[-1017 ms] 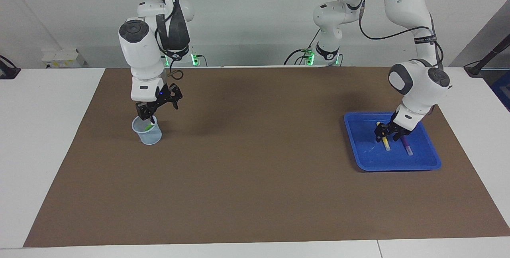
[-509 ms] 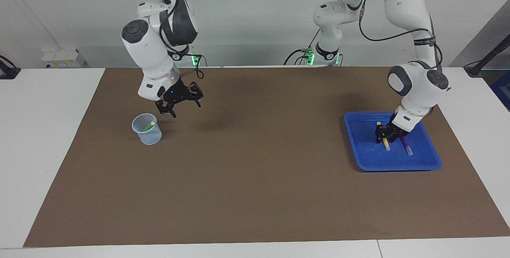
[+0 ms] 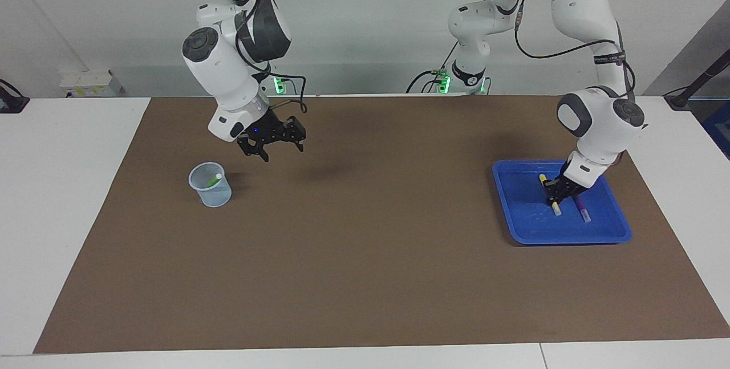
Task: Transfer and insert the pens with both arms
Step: 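Withdraw the right gripper from the cup while the left gripper reaches the yellow pen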
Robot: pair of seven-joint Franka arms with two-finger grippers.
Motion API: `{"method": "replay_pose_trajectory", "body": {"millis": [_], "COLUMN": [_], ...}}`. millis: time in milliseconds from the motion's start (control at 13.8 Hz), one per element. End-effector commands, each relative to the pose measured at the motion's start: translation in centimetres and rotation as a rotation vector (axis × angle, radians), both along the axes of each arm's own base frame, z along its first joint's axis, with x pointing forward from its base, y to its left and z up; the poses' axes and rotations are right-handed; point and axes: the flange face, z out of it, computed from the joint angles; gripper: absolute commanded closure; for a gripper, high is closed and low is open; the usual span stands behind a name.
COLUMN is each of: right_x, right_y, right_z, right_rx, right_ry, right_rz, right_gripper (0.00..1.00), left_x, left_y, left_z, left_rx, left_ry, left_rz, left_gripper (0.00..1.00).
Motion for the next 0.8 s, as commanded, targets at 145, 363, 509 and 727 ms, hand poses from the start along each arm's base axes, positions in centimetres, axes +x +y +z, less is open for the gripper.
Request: {"method": "replay_pose_trajectory", "body": {"millis": [145, 363, 509, 727], "right_x": [-0.2, -0.2, -0.2, -0.2], "right_y": [0.6, 1.0, 1.0, 1.1], "right_z": [0.5, 0.7, 0.7, 0.7], "right_rx": [0.037, 0.099, 0.100, 0.128], "right_ry": [0.016, 0.047, 0.058, 0.067], "right_rz": [-0.074, -0.154, -0.186, -0.205], "right_gripper": [0.00, 0.00, 0.00, 0.00], "left_x": [1.4, 2.8, 3.0, 3.0], "left_y": [-0.1, -1.3, -1.8, -2.9], "left_z": [2.3, 6.6, 8.7, 12.9], "left_rx": [-0.017, -0.030, -0.035, -0.048], "left_ry": [0.087, 0.140, 0.170, 0.204], "left_rz": [-0.001, 0.076, 0.119, 0.249], "left_gripper": [1.00, 1.00, 1.00, 1.00]}}
